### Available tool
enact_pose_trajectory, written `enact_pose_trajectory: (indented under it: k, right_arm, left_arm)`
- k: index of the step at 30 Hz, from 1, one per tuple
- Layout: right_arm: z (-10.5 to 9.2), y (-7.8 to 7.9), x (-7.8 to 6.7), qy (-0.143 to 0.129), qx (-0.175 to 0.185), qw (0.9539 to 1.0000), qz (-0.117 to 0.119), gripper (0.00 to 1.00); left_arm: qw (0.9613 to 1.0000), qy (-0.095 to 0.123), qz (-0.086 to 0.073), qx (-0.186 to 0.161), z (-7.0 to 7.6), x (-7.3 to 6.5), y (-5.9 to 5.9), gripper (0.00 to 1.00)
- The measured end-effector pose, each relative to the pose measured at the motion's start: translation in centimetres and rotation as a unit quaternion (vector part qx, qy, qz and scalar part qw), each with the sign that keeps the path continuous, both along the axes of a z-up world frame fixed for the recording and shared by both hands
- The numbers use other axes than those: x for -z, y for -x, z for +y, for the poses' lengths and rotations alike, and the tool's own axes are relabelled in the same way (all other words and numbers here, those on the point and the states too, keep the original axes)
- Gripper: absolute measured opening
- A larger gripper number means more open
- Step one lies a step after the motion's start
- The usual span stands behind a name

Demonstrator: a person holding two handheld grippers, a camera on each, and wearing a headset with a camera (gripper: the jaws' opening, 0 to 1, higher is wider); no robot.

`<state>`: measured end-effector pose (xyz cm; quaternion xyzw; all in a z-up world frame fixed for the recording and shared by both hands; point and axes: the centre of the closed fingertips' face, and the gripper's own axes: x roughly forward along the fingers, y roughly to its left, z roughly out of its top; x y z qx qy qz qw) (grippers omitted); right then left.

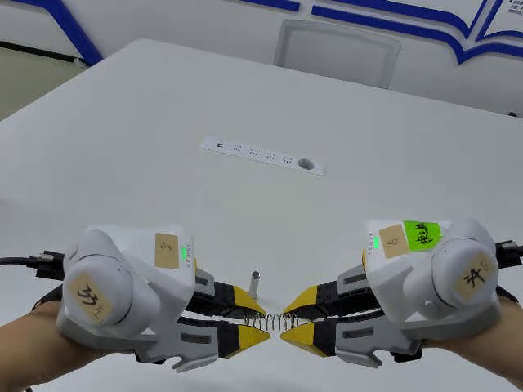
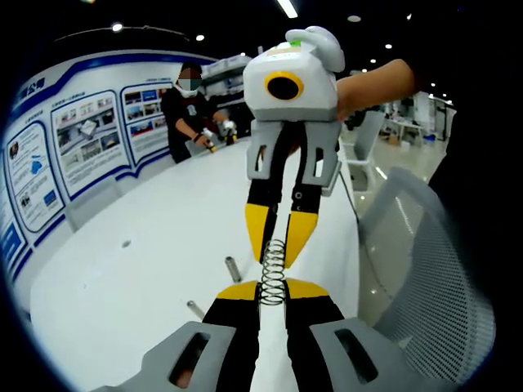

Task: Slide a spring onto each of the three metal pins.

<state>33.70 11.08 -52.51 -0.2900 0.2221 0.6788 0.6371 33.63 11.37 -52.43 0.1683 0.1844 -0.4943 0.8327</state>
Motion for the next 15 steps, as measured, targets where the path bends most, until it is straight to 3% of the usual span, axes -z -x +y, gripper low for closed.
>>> enact_pose_trajectory:
  k: [8,15]
  right_arm:
    - [0.0,0.1,-1.1,-0.024,0.001,0.9995,0.018,0.11]
    - [0.7,0.9,-2.8,-0.062,-0.011,0.9974,0.035,0.11]
  left_arm:
    - [1.0000,0.007,0.004,0.001,-0.1,-0.1,-0.1,0.10]
    - [0.9999,0.006,0.006,0.006,-0.1,0.1,0.1,0.10]
